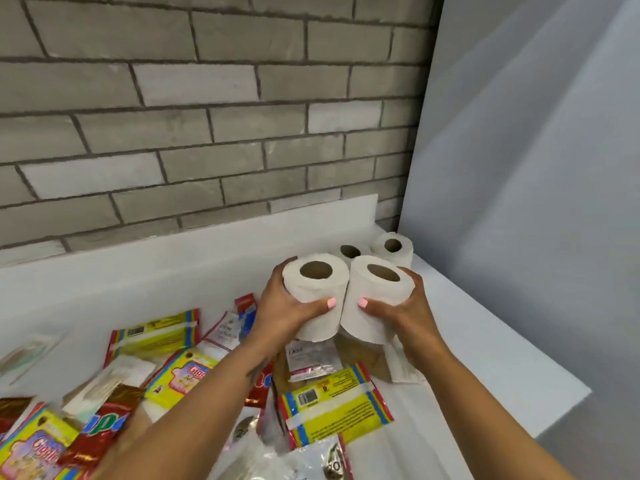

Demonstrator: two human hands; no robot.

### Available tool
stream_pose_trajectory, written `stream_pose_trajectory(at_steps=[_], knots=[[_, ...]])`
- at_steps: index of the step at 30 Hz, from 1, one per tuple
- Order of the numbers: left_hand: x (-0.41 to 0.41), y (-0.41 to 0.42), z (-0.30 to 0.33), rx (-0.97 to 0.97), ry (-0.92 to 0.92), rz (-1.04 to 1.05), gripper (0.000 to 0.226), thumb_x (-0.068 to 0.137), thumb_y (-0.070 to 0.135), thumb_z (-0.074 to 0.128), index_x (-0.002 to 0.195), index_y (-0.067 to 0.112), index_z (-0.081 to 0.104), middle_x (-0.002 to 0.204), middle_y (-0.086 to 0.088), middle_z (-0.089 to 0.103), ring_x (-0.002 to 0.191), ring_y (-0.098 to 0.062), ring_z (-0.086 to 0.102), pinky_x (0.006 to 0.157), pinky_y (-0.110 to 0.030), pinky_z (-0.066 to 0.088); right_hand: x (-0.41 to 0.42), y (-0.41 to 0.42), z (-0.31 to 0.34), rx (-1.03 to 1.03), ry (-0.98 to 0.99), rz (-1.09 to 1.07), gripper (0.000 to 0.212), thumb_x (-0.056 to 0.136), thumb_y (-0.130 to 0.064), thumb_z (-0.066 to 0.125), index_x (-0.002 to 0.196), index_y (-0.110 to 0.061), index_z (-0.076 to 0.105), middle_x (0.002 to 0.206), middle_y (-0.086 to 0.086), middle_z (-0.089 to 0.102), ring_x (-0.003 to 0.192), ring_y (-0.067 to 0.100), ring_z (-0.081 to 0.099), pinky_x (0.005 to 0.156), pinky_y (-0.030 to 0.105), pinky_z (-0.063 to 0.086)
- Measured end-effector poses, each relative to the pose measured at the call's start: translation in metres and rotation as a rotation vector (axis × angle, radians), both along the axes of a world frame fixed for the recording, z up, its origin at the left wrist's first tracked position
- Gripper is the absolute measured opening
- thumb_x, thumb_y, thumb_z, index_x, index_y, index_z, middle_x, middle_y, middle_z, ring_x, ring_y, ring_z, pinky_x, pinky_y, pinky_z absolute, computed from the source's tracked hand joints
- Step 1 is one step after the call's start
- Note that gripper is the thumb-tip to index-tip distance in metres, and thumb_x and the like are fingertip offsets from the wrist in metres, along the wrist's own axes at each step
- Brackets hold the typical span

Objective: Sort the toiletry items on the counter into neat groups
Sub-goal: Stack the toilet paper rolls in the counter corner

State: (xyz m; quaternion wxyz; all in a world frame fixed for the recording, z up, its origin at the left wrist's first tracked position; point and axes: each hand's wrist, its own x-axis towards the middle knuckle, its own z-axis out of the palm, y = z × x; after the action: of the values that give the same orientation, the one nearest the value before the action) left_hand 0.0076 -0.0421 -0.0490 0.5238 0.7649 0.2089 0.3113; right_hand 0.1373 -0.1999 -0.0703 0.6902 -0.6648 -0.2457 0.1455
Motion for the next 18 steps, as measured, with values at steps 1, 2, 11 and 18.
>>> stream_pose_trajectory(at_steps=[1, 2, 11, 18], knots=[[0.017, -0.011, -0.004, -0.010, -0.010, -0.005, 0.077, 0.054, 0.022, 0.090, 0.116, 0.032, 0.046, 0.109, 0.021, 0.058, 0.101, 0.000, 0.058, 0.084, -0.015, 0.047, 0.016, -0.010, 0.000, -0.018, -0.025, -0.022, 0.093, 0.045, -0.037, 0.091, 0.127, -0.024, 0.049, 0.121, -0.003, 0.063, 0.108, 0.016, 0.063, 0.088, 0.041, 0.056], [0.034, -0.021, -0.008, -0.026, -0.021, -0.003, 0.074, 0.054, 0.020, 0.090, 0.113, 0.032, 0.048, 0.108, 0.021, 0.059, 0.101, 0.000, 0.059, 0.083, -0.014, 0.048, 0.031, -0.020, 0.000, -0.028, -0.046, -0.040, 0.091, 0.046, -0.037, 0.091, 0.126, -0.024, 0.049, 0.120, -0.004, 0.063, 0.106, 0.015, 0.063, 0.086, 0.038, 0.057], [0.142, -0.088, -0.047, -0.097, -0.033, 0.017, 0.072, 0.052, 0.026, 0.091, 0.111, 0.036, 0.051, 0.109, 0.019, 0.063, 0.101, 0.006, 0.060, 0.084, -0.010, 0.049, 0.138, -0.072, -0.018, -0.071, -0.169, -0.058, 0.069, 0.045, -0.013, 0.088, 0.109, -0.019, 0.063, 0.104, -0.003, 0.072, 0.092, 0.012, 0.068, 0.072, 0.022, 0.056], [0.161, -0.095, -0.070, -0.051, 0.059, 0.022, 0.077, 0.056, 0.034, 0.088, 0.120, 0.036, 0.047, 0.120, 0.013, 0.058, 0.110, -0.001, 0.055, 0.092, -0.023, 0.049, 0.153, -0.079, -0.043, -0.088, -0.122, 0.000, 0.073, 0.043, -0.008, 0.093, 0.109, -0.022, 0.064, 0.102, -0.004, 0.072, 0.093, 0.012, 0.068, 0.075, 0.029, 0.059]])
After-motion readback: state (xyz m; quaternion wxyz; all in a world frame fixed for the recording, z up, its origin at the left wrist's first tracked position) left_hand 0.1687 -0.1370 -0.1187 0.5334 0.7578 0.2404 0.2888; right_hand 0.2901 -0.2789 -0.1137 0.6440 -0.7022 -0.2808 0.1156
